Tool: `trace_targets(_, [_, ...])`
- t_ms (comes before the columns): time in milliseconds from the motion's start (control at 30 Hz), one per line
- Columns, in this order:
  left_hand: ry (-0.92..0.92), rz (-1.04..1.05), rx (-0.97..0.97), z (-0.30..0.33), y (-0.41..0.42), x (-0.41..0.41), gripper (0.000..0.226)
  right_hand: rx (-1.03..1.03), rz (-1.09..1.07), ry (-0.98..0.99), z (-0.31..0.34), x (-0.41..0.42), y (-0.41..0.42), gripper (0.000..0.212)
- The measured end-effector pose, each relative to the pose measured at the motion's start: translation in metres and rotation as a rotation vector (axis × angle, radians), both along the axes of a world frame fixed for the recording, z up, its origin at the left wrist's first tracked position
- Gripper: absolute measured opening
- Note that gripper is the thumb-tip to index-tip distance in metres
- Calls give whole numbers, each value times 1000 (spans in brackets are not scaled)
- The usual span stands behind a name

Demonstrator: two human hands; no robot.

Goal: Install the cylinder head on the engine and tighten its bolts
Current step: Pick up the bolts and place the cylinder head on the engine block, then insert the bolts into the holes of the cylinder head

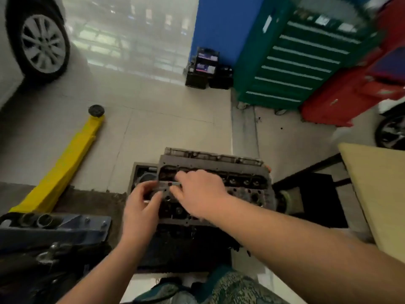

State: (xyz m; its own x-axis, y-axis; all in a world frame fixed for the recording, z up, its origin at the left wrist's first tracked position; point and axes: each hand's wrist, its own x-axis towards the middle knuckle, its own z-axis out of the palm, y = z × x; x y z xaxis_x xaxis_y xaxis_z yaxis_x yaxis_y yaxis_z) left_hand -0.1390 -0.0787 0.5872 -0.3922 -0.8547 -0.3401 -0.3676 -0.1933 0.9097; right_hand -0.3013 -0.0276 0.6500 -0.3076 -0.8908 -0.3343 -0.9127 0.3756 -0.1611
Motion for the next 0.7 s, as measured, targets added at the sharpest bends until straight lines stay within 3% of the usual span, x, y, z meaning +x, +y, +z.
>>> trace_targets(133, [103,-250,-24,42,18,-50,22,30,-413,-471,11,-20,106,49])
trace_targets(233, [148,-464,65,62,50,-93,22,-30,-786,-680,5,-43,206,30])
trace_targets(500, [76,-879,285,76,193,-229,21,-385,-1608,-589,-29,-98,476,26])
trace_targets(700, [-57,-1074,297,71,348,-325,19,-536,-1943,-418,-67,-158,653,16])
